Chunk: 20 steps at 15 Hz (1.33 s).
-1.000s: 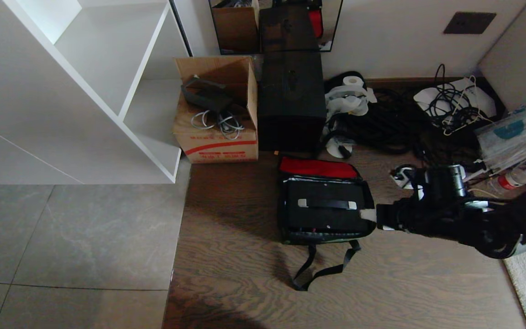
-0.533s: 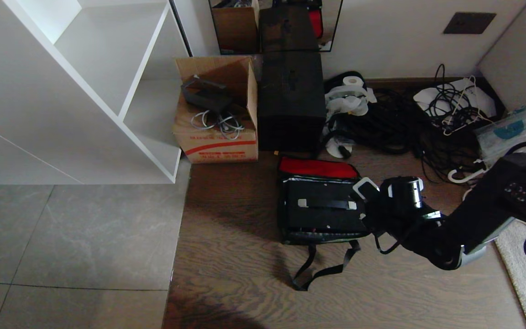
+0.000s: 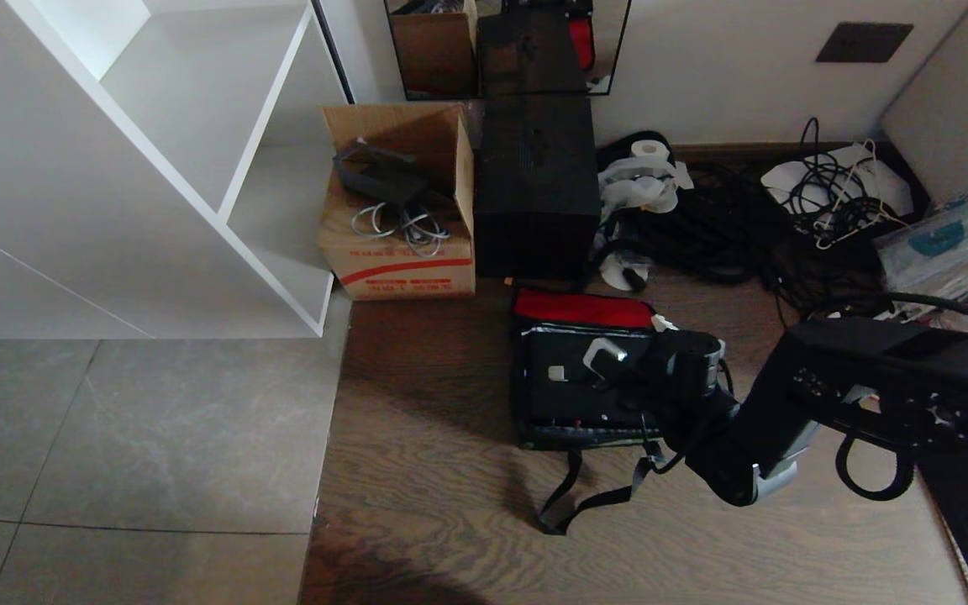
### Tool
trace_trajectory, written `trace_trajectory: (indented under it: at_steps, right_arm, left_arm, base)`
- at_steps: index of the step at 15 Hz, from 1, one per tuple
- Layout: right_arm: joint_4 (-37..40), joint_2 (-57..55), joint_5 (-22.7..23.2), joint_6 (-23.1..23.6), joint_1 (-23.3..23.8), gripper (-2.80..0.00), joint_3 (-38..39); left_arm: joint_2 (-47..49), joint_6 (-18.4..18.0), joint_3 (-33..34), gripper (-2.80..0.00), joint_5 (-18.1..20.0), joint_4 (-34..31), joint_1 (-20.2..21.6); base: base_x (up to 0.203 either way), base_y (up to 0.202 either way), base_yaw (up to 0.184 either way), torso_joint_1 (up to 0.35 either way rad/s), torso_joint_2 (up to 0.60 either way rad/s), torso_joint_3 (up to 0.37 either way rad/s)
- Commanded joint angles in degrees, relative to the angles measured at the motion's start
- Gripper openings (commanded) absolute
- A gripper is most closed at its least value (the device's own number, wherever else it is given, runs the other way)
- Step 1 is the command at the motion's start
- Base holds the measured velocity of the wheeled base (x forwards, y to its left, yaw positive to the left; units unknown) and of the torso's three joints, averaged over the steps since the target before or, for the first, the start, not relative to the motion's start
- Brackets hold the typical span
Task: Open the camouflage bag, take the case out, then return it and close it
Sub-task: Grip the handle
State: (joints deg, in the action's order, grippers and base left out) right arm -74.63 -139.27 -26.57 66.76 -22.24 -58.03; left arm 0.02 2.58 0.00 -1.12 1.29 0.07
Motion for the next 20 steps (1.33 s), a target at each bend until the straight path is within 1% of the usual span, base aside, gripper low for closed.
trace_trajectory:
  at_steps: [1, 2, 3, 4, 5, 6, 8, 11, 13, 16, 18, 20]
  right_arm:
    - [-1.8, -4.5, 1.1, 3.5, -0.2, 0.0, -3.7]
    - [-2.8, -5.8, 2.2, 4.1, -0.2, 0.0, -6.7]
    - [-3.4, -6.9, 5.2, 5.4, -0.1, 0.0, -9.6]
    - [-3.6, -7.7, 7.5, 9.4, 0.0, 0.0, -11.0]
    - [-3.5, -8.4, 8.4, 12.7, 0.6, 0.0, -11.5]
    - [-2.2, -9.0, 8.6, 13.8, 1.2, 0.0, -12.0]
    - [0.0, -10.9, 8.5, 13.7, 1.4, 0.0, -12.3]
    - [-0.2, -13.8, 8.7, 14.3, 1.3, 0.0, -13.8]
    - [-1.3, -15.1, 8.9, 13.8, 1.1, 0.0, -14.8]
    - [-1.2, -15.3, 8.6, 13.3, 1.1, 0.0, -14.0]
    - [-1.8, -16.7, 8.5, 13.0, 0.7, 0.0, -15.1]
    - [-2.3, -17.5, 8.6, 13.6, 0.7, 0.0, -16.8]
  left_arm:
    - [0.0, 0.1, 0.6, -2.8, 0.0, 0.0, 0.0]
    - [0.0, 0.1, 0.6, -2.8, 0.0, 0.0, 0.0]
    - [0.0, 0.1, 0.6, -2.8, 0.0, 0.0, 0.0]
    - [0.0, 0.1, 0.6, -2.8, 0.0, 0.0, 0.0]
    - [0.0, 0.1, 0.6, -2.8, 0.0, 0.0, 0.0]
    - [0.0, 0.1, 0.6, -2.8, 0.0, 0.0, 0.0]
    - [0.0, 0.1, 0.6, -2.8, 0.0, 0.0, 0.0]
    - [0.0, 0.1, 0.6, -2.8, 0.0, 0.0, 0.0]
    - [0.0, 0.1, 0.6, -2.8, 0.0, 0.0, 0.0]
    - [0.0, 0.1, 0.6, -2.8, 0.0, 0.0, 0.0]
    - [0.0, 0.1, 0.6, -2.8, 0.0, 0.0, 0.0]
    - [0.0, 0.1, 0.6, -2.8, 0.0, 0.0, 0.0]
  base:
    - [0.0, 0.0, 0.0, 0.0, 0.0, 0.0]
    - [0.0, 0.0, 0.0, 0.0, 0.0, 0.0]
    - [0.0, 0.0, 0.0, 0.0, 0.0, 0.0]
    - [0.0, 0.0, 0.0, 0.0, 0.0, 0.0]
    - [0.0, 0.0, 0.0, 0.0, 0.0, 0.0]
    - [0.0, 0.0, 0.0, 0.0, 0.0, 0.0]
    - [0.0, 0.0, 0.0, 0.0, 0.0, 0.0]
    - [0.0, 0.0, 0.0, 0.0, 0.0, 0.0]
    - [0.0, 0.0, 0.0, 0.0, 0.0, 0.0]
    - [0.0, 0.0, 0.0, 0.0, 0.0, 0.0]
    - [0.0, 0.0, 0.0, 0.0, 0.0, 0.0]
    - [0.0, 0.0, 0.0, 0.0, 0.0, 0.0]
